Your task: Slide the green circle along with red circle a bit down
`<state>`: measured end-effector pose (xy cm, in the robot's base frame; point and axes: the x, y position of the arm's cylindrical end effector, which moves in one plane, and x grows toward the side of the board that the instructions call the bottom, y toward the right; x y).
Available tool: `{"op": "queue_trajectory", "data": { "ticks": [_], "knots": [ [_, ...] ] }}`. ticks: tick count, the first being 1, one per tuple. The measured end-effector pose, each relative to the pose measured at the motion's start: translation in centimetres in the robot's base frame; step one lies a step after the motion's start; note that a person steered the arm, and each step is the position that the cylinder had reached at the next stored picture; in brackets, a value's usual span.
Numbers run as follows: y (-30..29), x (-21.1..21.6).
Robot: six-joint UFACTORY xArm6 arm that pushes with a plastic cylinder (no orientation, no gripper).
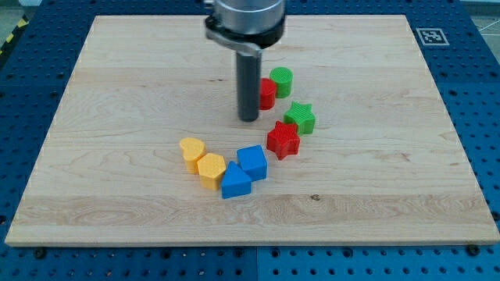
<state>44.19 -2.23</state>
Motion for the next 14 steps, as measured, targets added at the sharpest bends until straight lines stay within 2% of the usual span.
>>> {"op": "queue_trajectory", "data": {
  "ticks": [1, 2, 4, 5, 6, 7, 8, 9, 10, 11, 12, 14],
  "knots": [
    [-2.6, -1.8],
    [-2.1, -5.8],
    [0.6, -3.0],
    [4.1, -2.7],
    [4.1, -2.7],
    [3.6, 1.0],
    [2.7, -0.8],
    [2.7, -7.8],
    [3.9, -12.7],
    [5.9, -14.6],
    [7.9, -14.5],
    [7.9, -12.4]
  ]
}}
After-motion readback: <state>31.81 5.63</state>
